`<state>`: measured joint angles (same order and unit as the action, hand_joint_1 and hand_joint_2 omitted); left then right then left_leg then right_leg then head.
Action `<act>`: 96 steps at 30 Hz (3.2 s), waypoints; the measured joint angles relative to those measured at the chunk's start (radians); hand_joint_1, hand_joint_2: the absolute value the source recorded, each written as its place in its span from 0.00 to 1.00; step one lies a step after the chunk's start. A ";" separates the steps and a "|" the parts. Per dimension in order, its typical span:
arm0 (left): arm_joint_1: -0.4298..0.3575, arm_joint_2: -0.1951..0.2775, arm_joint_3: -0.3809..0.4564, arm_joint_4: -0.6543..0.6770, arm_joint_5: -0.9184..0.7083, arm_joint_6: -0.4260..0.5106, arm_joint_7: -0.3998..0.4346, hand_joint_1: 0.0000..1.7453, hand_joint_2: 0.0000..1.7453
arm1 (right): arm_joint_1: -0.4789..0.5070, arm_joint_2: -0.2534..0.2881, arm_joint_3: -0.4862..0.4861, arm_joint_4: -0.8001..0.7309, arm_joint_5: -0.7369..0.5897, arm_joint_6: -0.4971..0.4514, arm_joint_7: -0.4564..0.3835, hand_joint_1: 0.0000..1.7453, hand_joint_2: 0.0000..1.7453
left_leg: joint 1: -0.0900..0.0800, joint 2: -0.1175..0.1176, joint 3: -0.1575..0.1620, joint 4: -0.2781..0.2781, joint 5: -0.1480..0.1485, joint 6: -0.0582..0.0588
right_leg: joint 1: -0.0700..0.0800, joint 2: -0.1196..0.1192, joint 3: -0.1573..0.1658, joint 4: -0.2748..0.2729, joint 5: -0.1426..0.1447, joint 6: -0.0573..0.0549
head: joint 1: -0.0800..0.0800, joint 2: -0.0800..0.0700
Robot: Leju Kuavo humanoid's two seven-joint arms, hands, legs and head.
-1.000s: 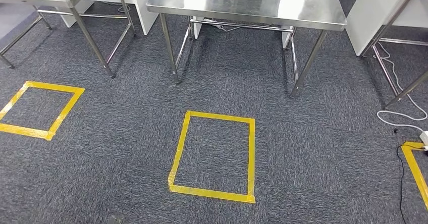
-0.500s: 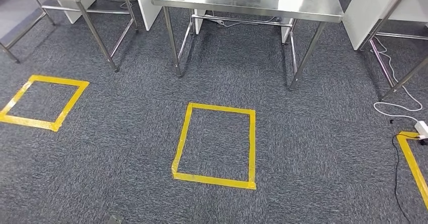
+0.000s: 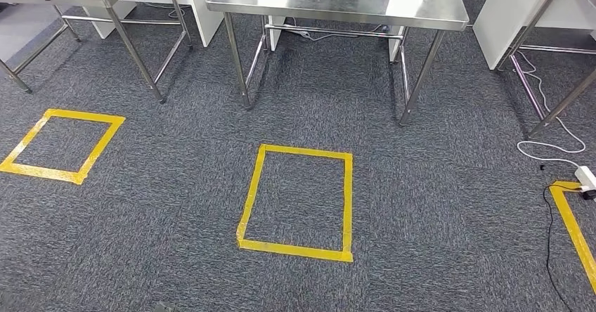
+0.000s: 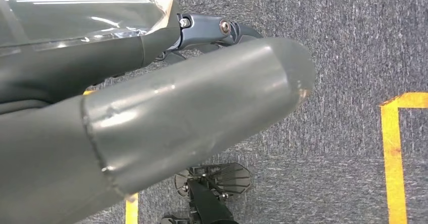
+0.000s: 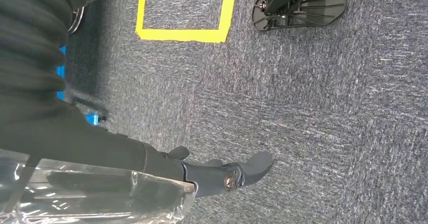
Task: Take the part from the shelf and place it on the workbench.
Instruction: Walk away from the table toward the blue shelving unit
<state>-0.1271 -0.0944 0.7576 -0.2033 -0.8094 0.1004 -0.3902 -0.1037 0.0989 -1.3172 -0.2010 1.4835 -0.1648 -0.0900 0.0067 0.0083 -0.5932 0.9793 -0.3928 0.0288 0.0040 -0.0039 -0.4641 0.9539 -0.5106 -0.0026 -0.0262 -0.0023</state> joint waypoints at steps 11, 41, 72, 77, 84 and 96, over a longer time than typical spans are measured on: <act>-0.007 -0.009 -0.001 0.000 -0.017 -0.001 0.009 0.00 0.00 | 0.002 -0.002 -0.002 0.000 -0.014 -0.002 0.006 0.00 1.00 | 0.030 0.050 0.001 -0.062 0.043 -0.003 | -0.047 -0.006 -0.100 0.169 -0.063 0.068 | 0.003 0.000; 0.011 -0.009 0.000 0.002 -0.010 0.016 0.028 0.00 0.00 | 0.001 0.006 0.000 0.005 -0.010 0.028 -0.004 0.00 1.00 | -0.001 0.059 0.049 -0.005 -0.061 0.036 | -0.026 0.007 -0.205 0.282 -0.050 0.050 | 0.016 0.000; 0.012 -0.007 0.000 0.001 -0.015 0.016 0.028 0.00 0.00 | 0.007 0.006 -0.001 0.005 -0.015 0.040 -0.004 0.00 1.00 | -0.012 0.063 0.055 0.017 -0.087 0.040 | -0.028 0.009 -0.217 0.292 -0.045 0.064 | 0.018 0.000; 0.010 -0.009 0.000 0.001 -0.015 0.017 0.028 0.00 0.00 | 0.003 0.003 -0.001 0.004 -0.015 0.040 -0.004 0.00 1.00 | -0.027 0.120 0.059 0.020 -0.087 0.028 | -0.004 -0.067 -0.054 0.034 0.015 0.039 | 0.017 0.000; 0.014 -0.009 0.000 0.001 -0.018 0.018 0.027 0.00 0.00 | 0.007 0.008 -0.001 0.004 -0.023 0.040 -0.003 0.00 1.00 | -0.002 -0.003 -0.022 0.229 -0.223 -0.016 | -0.030 0.008 -0.067 0.022 0.051 -0.002 | 0.013 0.000; 0.025 -0.010 0.000 0.002 -0.030 0.019 0.024 0.00 0.00 | 0.019 0.013 -0.003 0.003 -0.036 0.039 -0.001 0.00 1.00 | 0.024 -0.041 0.071 0.040 -0.115 -0.003 | -0.039 0.095 -0.145 0.073 0.062 0.063 | 0.015 0.000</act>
<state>-0.1022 -0.1043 0.7572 -0.2016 -0.8397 0.1189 -0.3665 -0.0845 0.1121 -1.3199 -0.1976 1.4472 -0.1258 -0.0907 0.0306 -0.0323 -0.5222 1.0192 -0.5079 0.0255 -0.0350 0.0913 -0.6090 1.0267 -0.4488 0.0604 -0.0113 -0.0023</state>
